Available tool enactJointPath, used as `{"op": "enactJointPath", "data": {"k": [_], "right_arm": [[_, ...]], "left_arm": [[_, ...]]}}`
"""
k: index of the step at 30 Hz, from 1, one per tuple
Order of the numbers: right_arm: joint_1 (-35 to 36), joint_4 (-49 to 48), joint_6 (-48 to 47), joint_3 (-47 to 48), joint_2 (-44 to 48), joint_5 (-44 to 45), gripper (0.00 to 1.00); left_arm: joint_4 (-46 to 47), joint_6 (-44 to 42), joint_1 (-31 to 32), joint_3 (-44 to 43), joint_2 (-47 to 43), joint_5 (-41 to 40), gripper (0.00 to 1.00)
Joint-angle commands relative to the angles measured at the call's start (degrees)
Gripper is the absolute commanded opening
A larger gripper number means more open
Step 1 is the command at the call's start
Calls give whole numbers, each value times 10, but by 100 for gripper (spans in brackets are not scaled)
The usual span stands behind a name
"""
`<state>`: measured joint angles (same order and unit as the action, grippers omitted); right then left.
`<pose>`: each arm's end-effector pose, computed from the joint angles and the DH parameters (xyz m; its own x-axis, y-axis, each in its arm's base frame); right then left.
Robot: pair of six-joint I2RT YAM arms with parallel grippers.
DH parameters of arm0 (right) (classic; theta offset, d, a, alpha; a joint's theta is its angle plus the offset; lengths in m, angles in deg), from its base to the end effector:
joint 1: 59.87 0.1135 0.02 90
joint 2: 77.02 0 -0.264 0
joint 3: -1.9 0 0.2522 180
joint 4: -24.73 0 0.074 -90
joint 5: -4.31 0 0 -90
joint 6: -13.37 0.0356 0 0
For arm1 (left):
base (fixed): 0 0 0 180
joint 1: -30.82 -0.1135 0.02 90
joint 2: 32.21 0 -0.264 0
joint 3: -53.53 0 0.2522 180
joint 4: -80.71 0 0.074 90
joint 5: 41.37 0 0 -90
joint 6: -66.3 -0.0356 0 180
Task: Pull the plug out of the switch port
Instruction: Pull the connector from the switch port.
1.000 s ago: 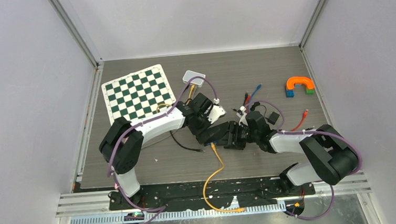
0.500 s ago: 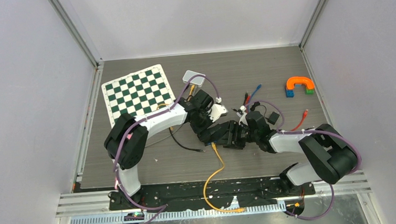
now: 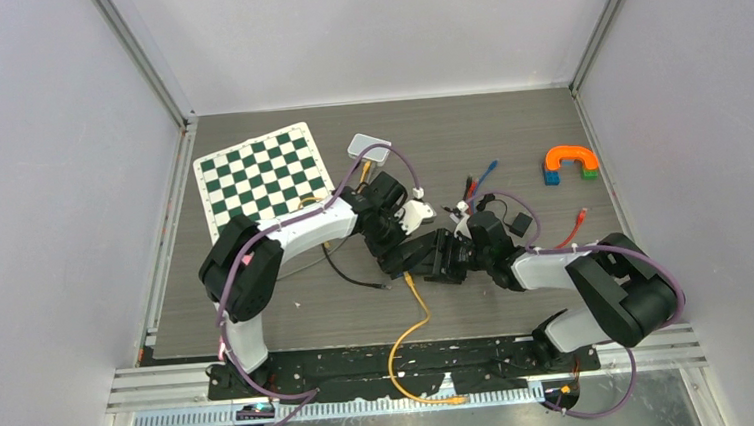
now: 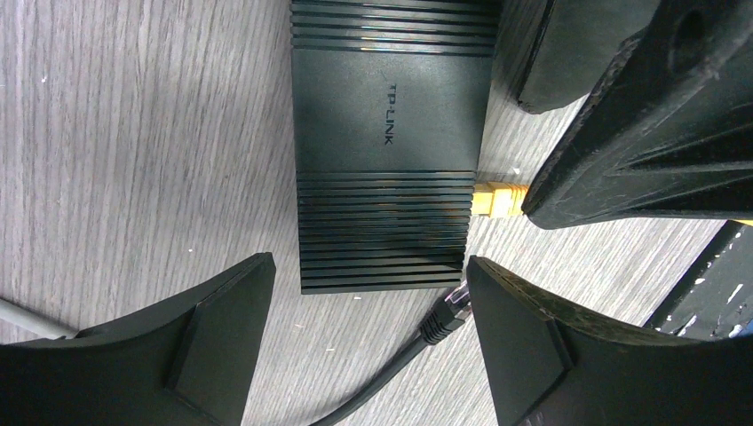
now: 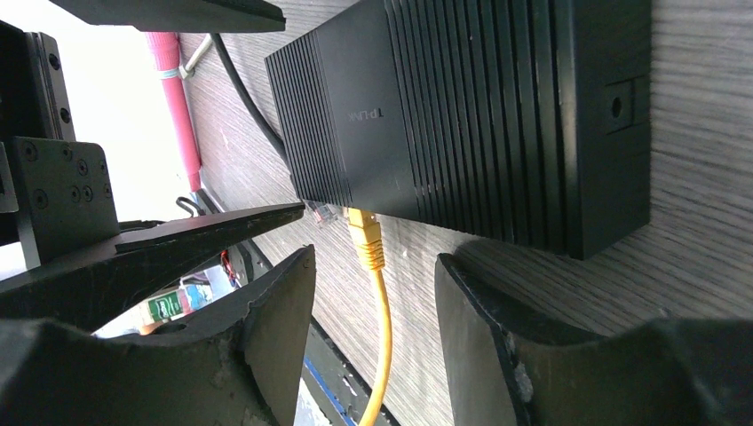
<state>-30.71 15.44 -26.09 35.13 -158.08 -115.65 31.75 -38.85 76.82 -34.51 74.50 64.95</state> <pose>0.1924 0.1277 0.1220 -0.9351 0.2442 -0.2569 -0.0650 0.5943 0.8016 0.2540 -0.2774 0.1856 -0.4202 0.7962 -0.4353 0.9060 0.3954 -0.1514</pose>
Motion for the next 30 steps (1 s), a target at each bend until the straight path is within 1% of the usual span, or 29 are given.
{"op": "enactJointPath", "data": {"k": [1,13,15,19,26,29,30], "right_arm": [[4,-29,4,-2,-8,-4,58],[3,-36,7,0,-16,-9,58],[4,-37,8,0,-16,-10,58],[4,-43,11,-2,-19,-12,58],[4,-87,35,-8,-41,-23,56],[4,-109,53,-16,-48,-22,56],[3,-118,55,-18,-52,-21,55]], "left_arm": [[3,8,-3,4,3,6,81],[10,5,-3,-6,22,-24,80],[9,6,-3,-6,24,-23,77],[16,10,-3,4,20,-17,65],[27,22,-3,15,16,3,48],[34,29,-3,20,14,13,46],[37,32,-3,22,12,15,49]]}}
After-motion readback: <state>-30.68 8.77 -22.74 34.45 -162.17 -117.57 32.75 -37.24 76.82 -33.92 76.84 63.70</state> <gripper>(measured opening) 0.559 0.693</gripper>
